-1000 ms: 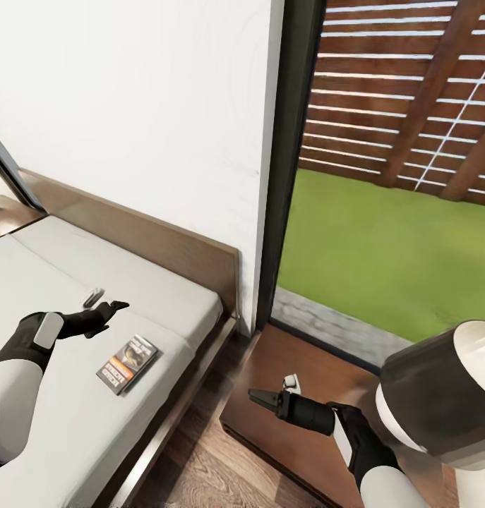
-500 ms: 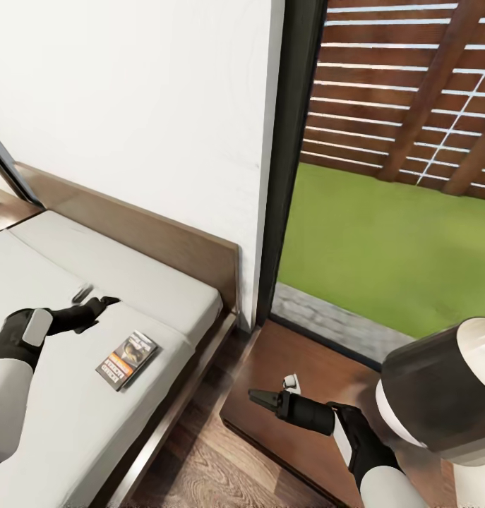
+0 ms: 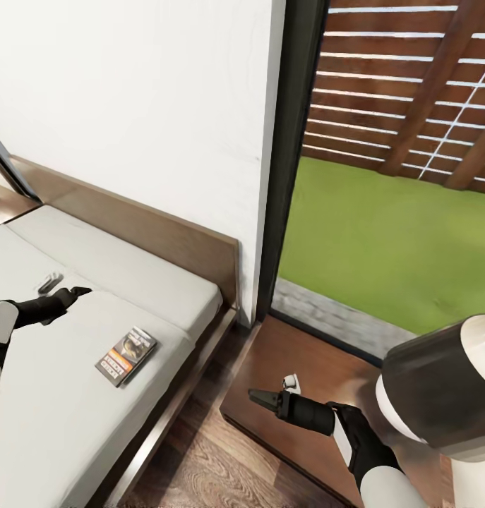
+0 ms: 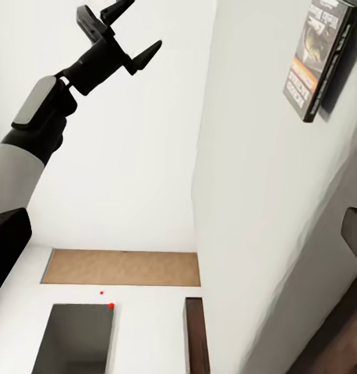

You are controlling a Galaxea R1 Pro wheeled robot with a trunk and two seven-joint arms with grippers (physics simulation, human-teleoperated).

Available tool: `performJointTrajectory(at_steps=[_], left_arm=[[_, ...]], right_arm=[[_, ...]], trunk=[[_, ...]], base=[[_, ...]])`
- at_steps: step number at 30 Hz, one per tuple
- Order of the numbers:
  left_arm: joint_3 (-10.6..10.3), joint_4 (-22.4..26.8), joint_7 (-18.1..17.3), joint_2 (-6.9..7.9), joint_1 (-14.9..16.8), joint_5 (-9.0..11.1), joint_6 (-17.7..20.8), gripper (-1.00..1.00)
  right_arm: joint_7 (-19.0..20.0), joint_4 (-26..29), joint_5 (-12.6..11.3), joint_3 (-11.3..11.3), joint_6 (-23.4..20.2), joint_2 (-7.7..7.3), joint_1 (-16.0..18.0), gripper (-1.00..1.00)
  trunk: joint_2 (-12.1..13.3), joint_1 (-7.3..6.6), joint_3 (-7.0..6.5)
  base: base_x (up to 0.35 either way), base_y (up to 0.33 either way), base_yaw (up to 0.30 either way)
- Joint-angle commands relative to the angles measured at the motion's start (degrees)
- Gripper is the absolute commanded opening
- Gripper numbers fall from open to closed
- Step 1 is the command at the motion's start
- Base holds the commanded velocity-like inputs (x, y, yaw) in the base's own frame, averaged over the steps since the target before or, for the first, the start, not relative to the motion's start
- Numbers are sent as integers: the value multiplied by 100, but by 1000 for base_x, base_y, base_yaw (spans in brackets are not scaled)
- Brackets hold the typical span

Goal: In the bedroom, move the book from the bed onto either nightstand, and place the two sandals side by side next to the bed.

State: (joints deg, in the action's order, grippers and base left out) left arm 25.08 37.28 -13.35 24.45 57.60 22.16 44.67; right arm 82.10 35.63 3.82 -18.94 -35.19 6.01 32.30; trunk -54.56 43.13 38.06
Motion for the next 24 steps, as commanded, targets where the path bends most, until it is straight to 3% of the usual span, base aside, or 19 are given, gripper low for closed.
performJointTrajectory(at_steps=[1, 8, 11, 24], left_arm=[[17, -5, -27, -3, 5, -12, 33, 100], [7, -180, -27, -18, 5, -14, -22, 100], [-1, -294, -27, -19, 5, -13, -213, 100], [-12, -317, -36, -28, 5, -10, -260, 100]], right_arm=[[34, 5, 40, -37, -59, 7, 4, 100], [34, 5, 40, -36, -58, 7, 4, 100], [34, 5, 40, -37, -59, 6, 4, 100], [34, 5, 40, -33, -58, 7, 4, 100]], trunk=[[-4, 0, 14], [-4, 0, 78], [-4, 0, 105], [-4, 0, 223]], base=[[0, 0, 0], [0, 0, 0], [0, 0, 0], [0, 0, 0]])
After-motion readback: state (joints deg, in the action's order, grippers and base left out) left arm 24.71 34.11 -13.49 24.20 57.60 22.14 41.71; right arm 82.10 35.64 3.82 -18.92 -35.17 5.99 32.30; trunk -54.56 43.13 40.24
